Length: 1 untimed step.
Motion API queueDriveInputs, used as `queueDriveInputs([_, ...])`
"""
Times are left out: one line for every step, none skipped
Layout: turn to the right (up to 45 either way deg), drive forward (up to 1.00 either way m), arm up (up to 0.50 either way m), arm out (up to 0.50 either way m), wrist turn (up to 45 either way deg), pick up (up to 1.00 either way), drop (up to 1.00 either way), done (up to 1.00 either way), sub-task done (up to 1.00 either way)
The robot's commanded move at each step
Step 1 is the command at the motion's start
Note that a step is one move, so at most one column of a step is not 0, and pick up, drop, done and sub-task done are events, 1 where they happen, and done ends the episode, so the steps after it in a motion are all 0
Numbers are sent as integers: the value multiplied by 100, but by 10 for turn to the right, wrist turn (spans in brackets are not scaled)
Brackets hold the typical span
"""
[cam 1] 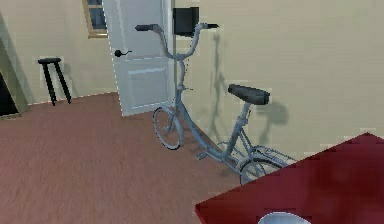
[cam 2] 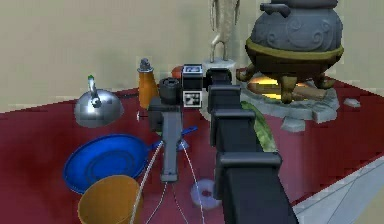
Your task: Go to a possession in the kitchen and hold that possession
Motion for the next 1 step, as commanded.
queueDriveInputs([0,0,0,0,450,0,0,0,0])
